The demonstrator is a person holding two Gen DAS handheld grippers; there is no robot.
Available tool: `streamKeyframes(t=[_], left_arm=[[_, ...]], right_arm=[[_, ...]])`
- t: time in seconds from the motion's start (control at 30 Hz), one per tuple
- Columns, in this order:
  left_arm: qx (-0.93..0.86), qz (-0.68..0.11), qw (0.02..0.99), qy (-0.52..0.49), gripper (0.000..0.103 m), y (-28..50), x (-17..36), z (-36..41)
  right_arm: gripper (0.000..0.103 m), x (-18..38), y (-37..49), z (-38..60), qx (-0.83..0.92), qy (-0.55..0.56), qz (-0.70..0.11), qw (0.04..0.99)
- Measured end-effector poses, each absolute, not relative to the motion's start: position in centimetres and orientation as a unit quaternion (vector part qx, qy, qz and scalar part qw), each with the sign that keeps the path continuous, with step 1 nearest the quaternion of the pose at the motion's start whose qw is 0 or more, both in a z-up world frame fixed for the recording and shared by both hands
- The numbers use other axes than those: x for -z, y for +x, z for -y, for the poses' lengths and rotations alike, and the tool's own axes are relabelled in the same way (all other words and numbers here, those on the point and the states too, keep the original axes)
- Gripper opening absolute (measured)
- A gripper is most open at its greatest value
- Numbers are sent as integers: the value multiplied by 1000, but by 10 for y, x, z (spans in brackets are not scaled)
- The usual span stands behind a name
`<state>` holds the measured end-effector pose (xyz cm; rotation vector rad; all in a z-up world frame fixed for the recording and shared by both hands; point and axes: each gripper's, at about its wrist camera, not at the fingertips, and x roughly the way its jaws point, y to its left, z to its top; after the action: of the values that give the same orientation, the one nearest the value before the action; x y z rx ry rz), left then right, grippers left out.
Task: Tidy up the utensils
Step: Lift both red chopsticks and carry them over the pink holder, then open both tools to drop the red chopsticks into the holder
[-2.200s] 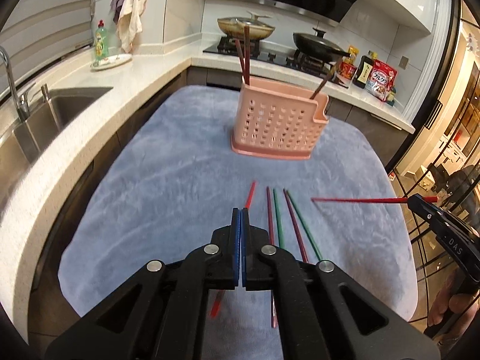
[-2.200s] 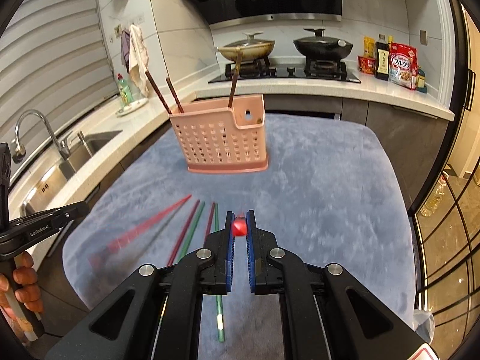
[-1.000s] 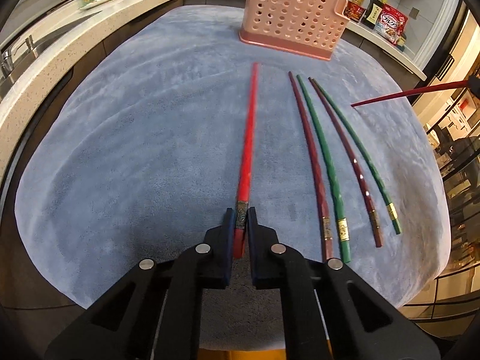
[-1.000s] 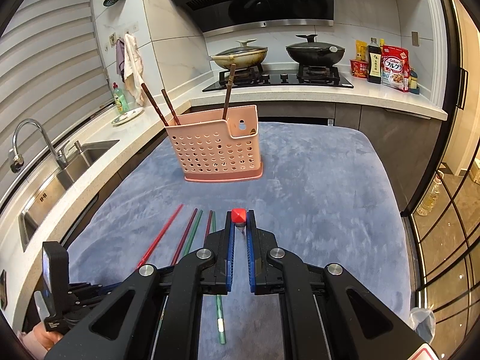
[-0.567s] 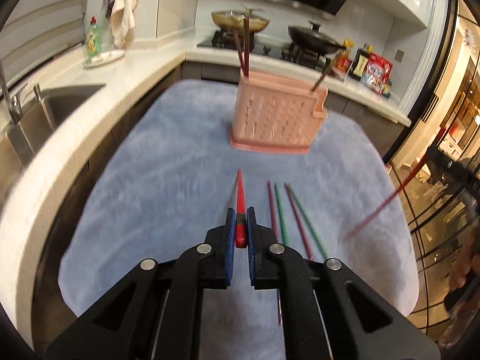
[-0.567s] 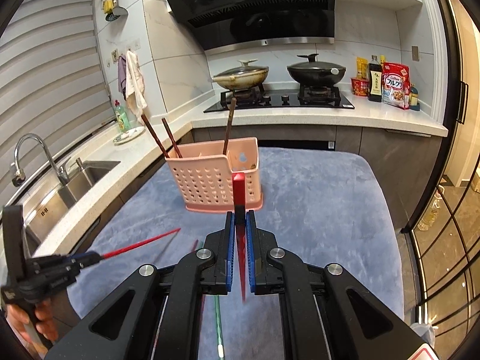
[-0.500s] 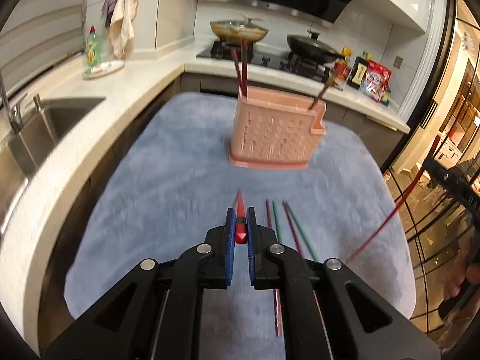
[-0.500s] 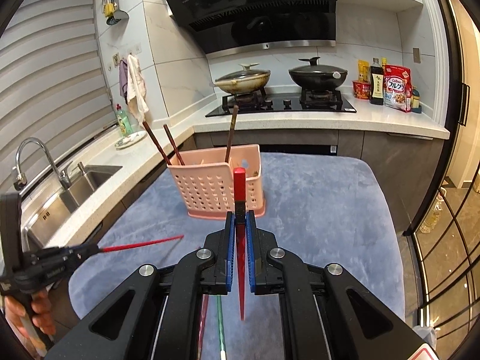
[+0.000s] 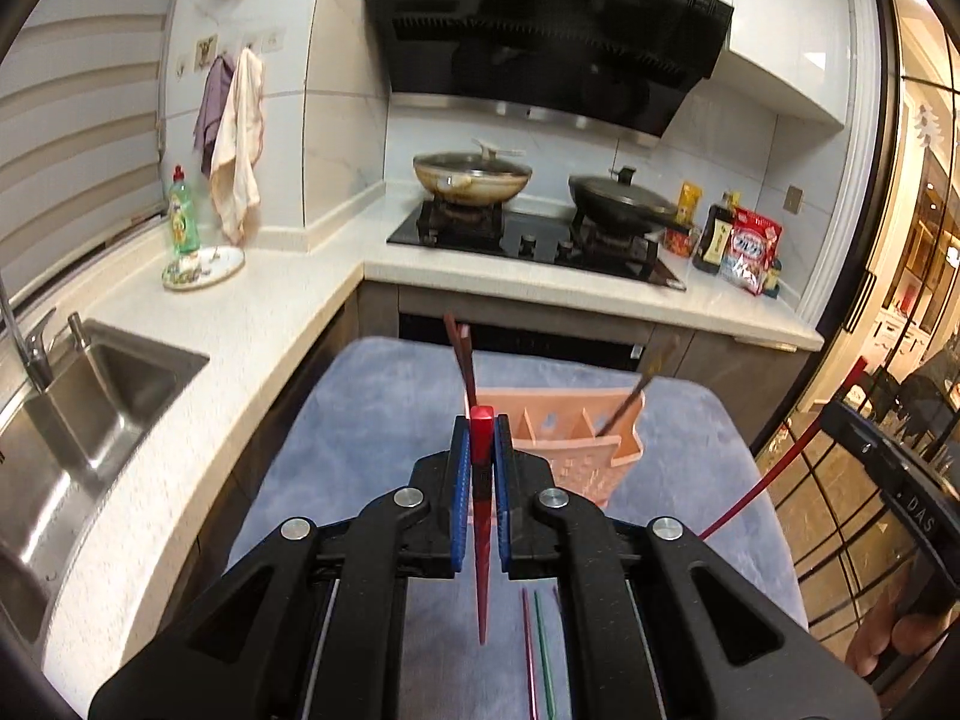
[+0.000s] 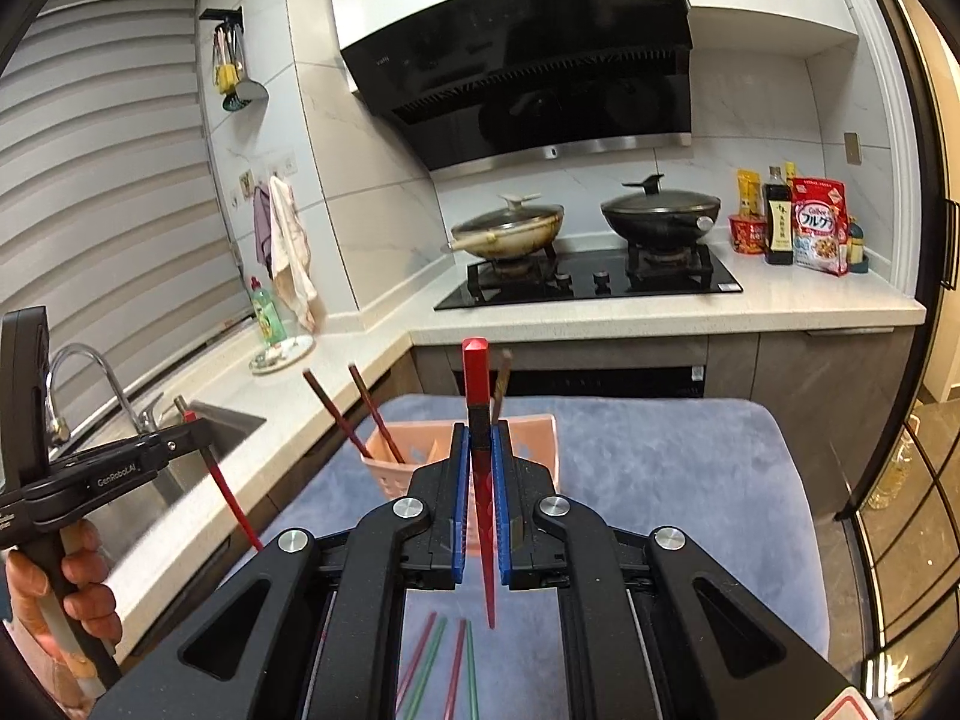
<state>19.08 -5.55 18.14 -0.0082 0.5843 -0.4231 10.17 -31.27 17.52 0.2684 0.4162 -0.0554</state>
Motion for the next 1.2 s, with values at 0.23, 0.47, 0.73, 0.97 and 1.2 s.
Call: streamKeyframes(t=[0.23, 0.47, 0.73, 0.97, 1.2], left_arm=[[209, -234, 949, -30, 7, 219, -232, 66], [216, -193, 956, -42, 7, 250, -261, 85], [199, -210, 957, -29, 7, 285, -227, 105], [190, -246, 950, -24, 7, 301, -188, 111], [197, -265, 943, -30, 9, 300, -173, 115]], right_arm=[[7, -207, 145, 315, 17, 144, -170, 975], [7, -224, 192, 319, 17, 152, -151, 977], [7, -189, 232, 325, 18, 163, -188, 968], [7, -150, 243, 322, 22, 163, -228, 960], [13, -145, 242, 313, 30, 144, -236, 961]])
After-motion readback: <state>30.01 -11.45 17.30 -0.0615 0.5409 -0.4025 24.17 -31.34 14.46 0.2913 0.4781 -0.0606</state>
